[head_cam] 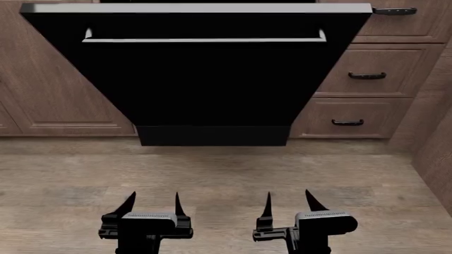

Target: Close the dishwasher door

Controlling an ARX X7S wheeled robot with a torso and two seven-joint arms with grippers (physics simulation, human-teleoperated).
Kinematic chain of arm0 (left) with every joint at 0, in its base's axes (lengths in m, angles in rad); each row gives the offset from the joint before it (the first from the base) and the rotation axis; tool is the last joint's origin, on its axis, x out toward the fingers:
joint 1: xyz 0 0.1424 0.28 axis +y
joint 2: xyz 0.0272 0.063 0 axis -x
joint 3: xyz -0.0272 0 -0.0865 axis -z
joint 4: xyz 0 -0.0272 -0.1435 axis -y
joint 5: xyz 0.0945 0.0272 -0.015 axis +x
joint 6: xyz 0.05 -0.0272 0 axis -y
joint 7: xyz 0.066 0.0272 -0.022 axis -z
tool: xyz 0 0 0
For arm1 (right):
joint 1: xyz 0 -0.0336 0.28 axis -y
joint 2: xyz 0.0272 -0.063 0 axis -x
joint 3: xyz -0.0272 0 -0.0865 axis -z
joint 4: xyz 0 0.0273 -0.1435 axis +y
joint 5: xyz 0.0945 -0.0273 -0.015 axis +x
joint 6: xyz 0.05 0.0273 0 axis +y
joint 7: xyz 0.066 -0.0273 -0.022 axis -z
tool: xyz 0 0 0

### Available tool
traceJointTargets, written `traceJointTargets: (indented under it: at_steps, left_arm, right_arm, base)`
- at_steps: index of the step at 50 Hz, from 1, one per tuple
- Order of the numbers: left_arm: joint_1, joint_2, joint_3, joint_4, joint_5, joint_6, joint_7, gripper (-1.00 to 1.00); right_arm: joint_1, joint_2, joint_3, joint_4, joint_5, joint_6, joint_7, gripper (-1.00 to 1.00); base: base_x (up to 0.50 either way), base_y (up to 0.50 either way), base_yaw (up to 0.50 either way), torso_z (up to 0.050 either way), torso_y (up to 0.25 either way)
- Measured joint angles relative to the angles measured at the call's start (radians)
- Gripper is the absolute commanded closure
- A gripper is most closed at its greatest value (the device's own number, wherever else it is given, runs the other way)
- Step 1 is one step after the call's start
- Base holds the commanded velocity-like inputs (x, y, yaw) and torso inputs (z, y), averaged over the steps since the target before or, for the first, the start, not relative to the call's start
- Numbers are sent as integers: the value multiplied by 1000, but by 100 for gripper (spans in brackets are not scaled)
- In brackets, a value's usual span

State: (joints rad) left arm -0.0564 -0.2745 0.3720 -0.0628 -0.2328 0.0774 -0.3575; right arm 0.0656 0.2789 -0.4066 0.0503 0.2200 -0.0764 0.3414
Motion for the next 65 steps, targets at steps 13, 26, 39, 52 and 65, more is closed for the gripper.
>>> traceJointTargets:
  at_steps: [13, 26, 39, 52, 65]
  left_arm:
    - [-2, -2, 3, 0, -4, 0, -3, -100]
    - [-3, -4, 7, 0, -8, 2, -5, -100]
    - [-3, -7, 10, 0, -10, 3, -9, -100]
    - [-3, -11, 13, 1, -11, 5, -12, -100]
    - [-2, -13, 18, 1, -12, 8, -15, -100]
  right_arm:
    - [1, 3, -2, 1, 11, 1, -3, -100]
    - [4, 5, -6, 4, 9, -1, 2, -100]
    - [4, 8, -12, 4, 6, -3, 6, -100]
    - [6, 8, -14, 5, 16, -4, 6, -100]
    - [9, 10, -16, 6, 23, -5, 6, -100]
  base:
    - [237, 0, 0, 0, 0]
    - [246, 94, 0, 0, 0]
    - [246, 228, 0, 0, 0]
    - [245, 84, 0, 0, 0]
    - [247, 0, 0, 0, 0]
